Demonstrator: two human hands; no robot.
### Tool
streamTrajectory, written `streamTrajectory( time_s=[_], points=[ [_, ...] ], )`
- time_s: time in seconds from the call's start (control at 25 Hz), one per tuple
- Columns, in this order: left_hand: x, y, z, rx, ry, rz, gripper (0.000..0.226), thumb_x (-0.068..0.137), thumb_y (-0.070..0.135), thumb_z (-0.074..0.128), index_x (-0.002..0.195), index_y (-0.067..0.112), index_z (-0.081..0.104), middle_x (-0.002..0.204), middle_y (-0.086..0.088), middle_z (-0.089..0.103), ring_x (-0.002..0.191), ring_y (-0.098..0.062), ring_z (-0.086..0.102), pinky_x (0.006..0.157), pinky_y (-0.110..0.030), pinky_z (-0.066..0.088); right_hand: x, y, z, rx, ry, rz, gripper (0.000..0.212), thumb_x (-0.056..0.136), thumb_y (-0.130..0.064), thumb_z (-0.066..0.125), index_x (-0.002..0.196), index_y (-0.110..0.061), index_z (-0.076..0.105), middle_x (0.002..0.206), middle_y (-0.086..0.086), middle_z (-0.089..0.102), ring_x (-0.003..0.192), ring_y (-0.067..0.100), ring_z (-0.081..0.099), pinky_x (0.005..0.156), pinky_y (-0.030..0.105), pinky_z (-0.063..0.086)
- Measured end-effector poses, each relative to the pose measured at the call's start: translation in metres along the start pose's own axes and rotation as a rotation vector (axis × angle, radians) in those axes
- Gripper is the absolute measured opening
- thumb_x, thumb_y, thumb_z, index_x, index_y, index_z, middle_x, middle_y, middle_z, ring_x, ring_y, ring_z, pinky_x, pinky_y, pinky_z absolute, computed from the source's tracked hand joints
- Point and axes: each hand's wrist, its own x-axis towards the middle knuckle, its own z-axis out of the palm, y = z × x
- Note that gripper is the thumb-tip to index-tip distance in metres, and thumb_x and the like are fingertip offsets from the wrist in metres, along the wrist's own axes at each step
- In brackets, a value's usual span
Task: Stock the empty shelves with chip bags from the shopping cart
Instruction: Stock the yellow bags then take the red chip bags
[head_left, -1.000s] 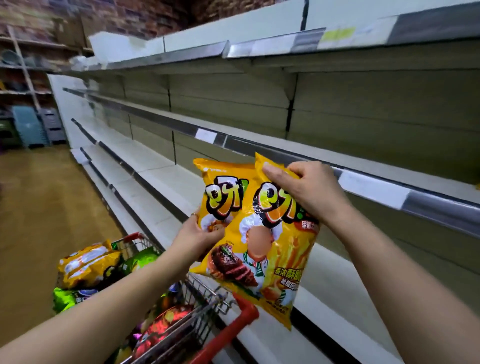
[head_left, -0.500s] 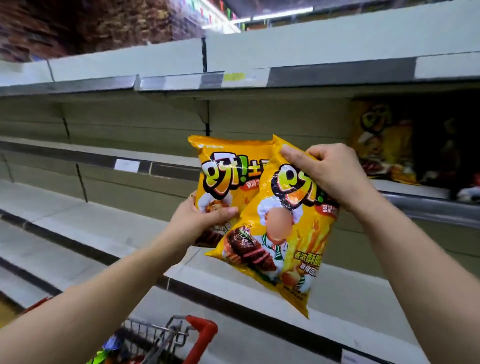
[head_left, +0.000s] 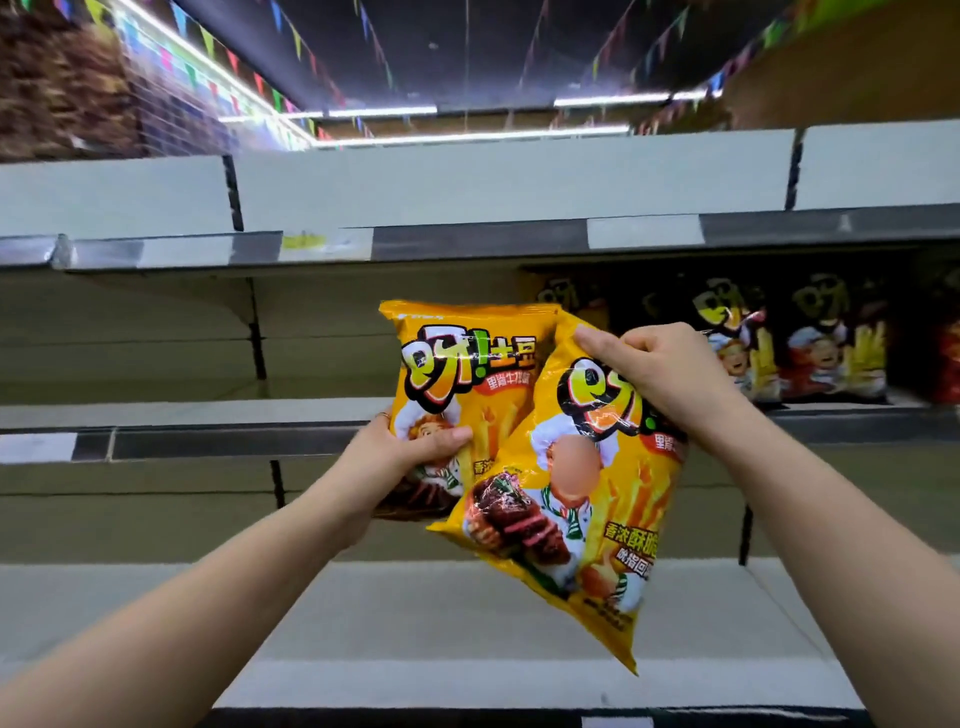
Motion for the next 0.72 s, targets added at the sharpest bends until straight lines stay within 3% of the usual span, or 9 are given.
streamTrajectory(
  time_s=[0.12, 0.36, 0.52, 0.72],
  points=[
    [0.024, 0.012, 0.029, -0.055, -0.026, -0.026, 0.035, 0.067, 0.026, 0.074, 0.100, 0.018, 0.066, 0.097, -0.006, 0.074, 0.082, -0.020, 0.072, 0.075, -0.031, 0.056, 0.011, 0.020, -0.023, -0.021, 0.020, -0.012, 0.060, 0.081, -0.057, 0.055, 0.048, -0.017, 0.026, 0.045, -0.003, 0.026, 0.041, 0.009, 0.024, 0.048, 0.029, 0.019],
    [0.085, 0.023, 0.082, -0.142, 0.027, -0.116, 0.057, 0.052, 0.031, 0.081, 0.103, 0.009, 0.067, 0.098, -0.013, 0.073, 0.088, -0.027, 0.070, 0.086, -0.038, 0.055, 0.048, 0.059, -0.060, -0.043, -0.014, -0.025, 0.058, 0.079, -0.061, 0.056, 0.051, -0.013, 0.039, 0.046, 0.001, 0.037, 0.044, 0.013, 0.034, 0.051, 0.029, 0.025],
    [0.120, 0.035, 0.110, -0.113, 0.060, -0.134, 0.055, 0.050, 0.034, 0.084, 0.097, 0.009, 0.069, 0.093, -0.012, 0.074, 0.088, -0.029, 0.071, 0.090, -0.043, 0.053, 0.071, 0.084, -0.073, -0.035, -0.064, -0.033, 0.063, 0.077, -0.064, 0.056, 0.058, -0.004, 0.054, 0.050, 0.006, 0.047, 0.048, 0.017, 0.041, 0.054, 0.031, 0.030],
    [0.150, 0.036, 0.118, -0.143, 0.113, -0.153, 0.081, 0.035, 0.037, 0.090, 0.106, 0.006, 0.068, 0.095, -0.014, 0.074, 0.089, -0.030, 0.071, 0.090, -0.046, 0.053, 0.084, 0.098, -0.070, -0.048, -0.069, -0.054, 0.059, 0.077, -0.063, 0.057, 0.050, -0.012, 0.041, 0.045, 0.000, 0.037, 0.047, 0.016, 0.036, 0.053, 0.031, 0.025]
  ],
)
